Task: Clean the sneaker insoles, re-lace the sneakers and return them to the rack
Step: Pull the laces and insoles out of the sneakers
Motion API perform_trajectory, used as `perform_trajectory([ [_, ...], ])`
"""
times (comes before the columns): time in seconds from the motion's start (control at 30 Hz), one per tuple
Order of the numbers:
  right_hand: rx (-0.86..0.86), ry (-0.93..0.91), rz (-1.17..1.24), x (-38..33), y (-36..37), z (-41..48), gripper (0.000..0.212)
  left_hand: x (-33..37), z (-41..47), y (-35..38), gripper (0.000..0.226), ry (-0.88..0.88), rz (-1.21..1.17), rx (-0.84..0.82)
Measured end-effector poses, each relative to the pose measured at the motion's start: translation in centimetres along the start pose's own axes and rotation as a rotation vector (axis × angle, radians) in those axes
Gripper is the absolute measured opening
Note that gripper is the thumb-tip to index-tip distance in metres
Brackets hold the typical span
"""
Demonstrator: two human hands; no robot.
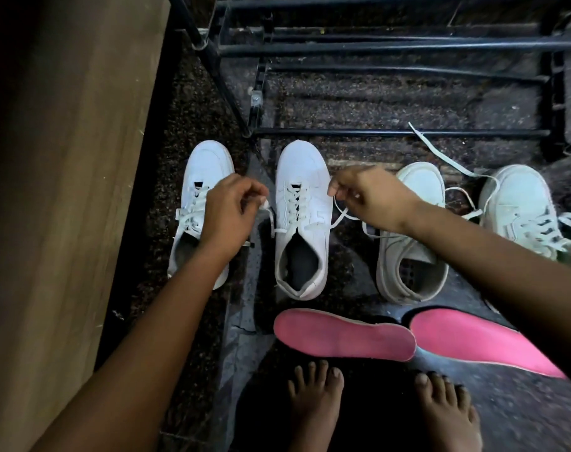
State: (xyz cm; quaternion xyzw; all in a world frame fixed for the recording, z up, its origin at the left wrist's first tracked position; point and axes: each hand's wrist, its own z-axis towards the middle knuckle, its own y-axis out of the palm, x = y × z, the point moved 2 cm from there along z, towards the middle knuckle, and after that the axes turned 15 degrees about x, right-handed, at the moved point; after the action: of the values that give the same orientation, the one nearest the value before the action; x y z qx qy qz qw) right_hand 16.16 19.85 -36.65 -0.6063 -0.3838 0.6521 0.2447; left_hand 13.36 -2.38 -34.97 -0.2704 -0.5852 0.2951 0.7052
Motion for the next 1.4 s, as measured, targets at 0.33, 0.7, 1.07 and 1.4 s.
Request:
perform_trajectory([
  [0.33,0.100,-0.202,-0.532,-3.4,2.5,-1.8,0.025,-1.6,-5.6,0.3,0.003,0.083,0.085,0.054],
  [0.7,-0.321,-0.174,-0.225,-8.0,8.9,-4.2,0.027,-2.7,-9.8,2.1,0.010,-0.349,0.270,-0.193],
  [1.07,-0.466,0.105,-0.245,-7.5,12.1,-1.7,0.031,-3.1,-9.7,2.5,0.024,-0.428,0.194,-0.184],
  [1.4,-0.539,0.074,-0.177,-7.8,10.7,-1.3,0.030,-3.2,-9.8,2.6,0.031,-0.470,0.215,-0.162],
])
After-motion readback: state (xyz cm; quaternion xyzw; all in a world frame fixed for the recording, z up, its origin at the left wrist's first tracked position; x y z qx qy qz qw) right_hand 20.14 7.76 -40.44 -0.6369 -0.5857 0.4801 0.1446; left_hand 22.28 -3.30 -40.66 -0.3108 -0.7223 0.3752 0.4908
